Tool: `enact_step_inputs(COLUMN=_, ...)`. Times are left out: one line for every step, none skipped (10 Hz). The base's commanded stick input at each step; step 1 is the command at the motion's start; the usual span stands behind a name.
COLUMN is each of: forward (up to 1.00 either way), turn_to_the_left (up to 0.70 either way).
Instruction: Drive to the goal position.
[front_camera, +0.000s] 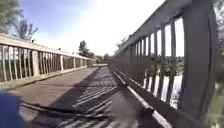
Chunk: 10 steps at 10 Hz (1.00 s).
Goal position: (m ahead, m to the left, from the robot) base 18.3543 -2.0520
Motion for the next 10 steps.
enact_step_inputs(forward=1.00, turn_to_the_left=0.27)
enact_step_inputs(forward=1.00, turn_to_the_left=0.27)
enact_step_inputs(forward=1.00, turn_to_the_left=0.27)
enact_step_inputs(forward=1.00, turn_to_the_left=0.27)
enact_step_inputs(forward=1.00, turn_to_the_left=0.27)
enact_step_inputs(forward=1.00, turn_to_the_left=0.27)
enact_step_inputs(forward=1.00, turn_to_the_left=0.27)
enact_step_inputs(forward=1.00, turn_to_the_left=0.27)
enact_step_inputs(forward=1.00, turn_to_the_left=0.27)
enact_step_inputs(forward=1.00, turn_to_the_left=0.03)
